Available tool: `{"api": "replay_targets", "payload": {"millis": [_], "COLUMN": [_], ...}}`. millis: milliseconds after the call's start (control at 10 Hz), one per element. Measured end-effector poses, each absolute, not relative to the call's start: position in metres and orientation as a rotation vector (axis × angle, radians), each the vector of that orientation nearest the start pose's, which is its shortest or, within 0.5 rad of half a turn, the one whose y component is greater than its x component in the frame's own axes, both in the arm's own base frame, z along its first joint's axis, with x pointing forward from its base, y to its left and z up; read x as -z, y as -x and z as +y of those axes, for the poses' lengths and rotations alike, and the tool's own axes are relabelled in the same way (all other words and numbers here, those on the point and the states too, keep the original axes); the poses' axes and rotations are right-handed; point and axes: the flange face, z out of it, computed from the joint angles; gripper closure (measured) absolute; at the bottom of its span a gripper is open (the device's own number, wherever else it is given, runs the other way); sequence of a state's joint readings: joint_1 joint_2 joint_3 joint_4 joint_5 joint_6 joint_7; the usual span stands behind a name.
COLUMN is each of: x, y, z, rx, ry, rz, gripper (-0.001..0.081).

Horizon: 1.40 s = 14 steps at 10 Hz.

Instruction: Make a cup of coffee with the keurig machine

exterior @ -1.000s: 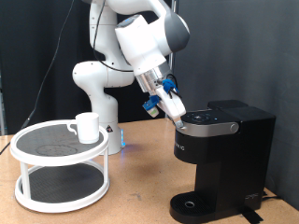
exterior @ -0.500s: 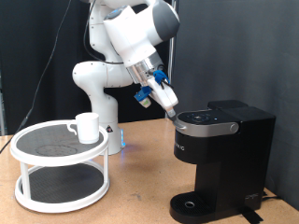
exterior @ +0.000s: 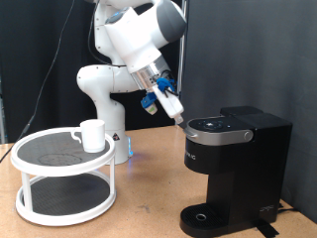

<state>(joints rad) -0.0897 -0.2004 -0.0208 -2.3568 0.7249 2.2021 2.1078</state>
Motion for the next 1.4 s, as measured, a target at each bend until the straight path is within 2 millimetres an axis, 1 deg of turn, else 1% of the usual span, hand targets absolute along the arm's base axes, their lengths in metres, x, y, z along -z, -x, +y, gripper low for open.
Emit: {"api": "replay_targets", "payload": {"millis": [300,400,500,600,700,800,900,1100,1200,1400], "x": [-0.418,-0.418,-0.421,-0.425,-0.430,-0.435,-0.440,-0.435,-0.433,-0.430], "y": [-0.449,-0.436,-0.423,-0.412,-0.402,-0.393,-0.379,-0.379,-0.376,-0.364], "z": [-0.047,-0.047,-0.047,-0.048,-0.050,-0.053,-0.054,-0.053,-0.057,-0.074], "rx": [-0.738,-0.764,-0.787,-0.803,-0.808,-0.788,-0.753,-0.782,-0.798,-0.826], "ry": [0.559,0.610,0.707,0.790,0.835,0.837,0.825,0.830,0.816,0.736], "rz": [2.587,2.611,2.640,2.655,2.647,2.622,2.598,2.610,2.613,2.593], "gripper": [0.0806,0.0806,0.0806,0.0806,0.0806,0.0806,0.0806,0.0806,0.0806,0.0806]}}
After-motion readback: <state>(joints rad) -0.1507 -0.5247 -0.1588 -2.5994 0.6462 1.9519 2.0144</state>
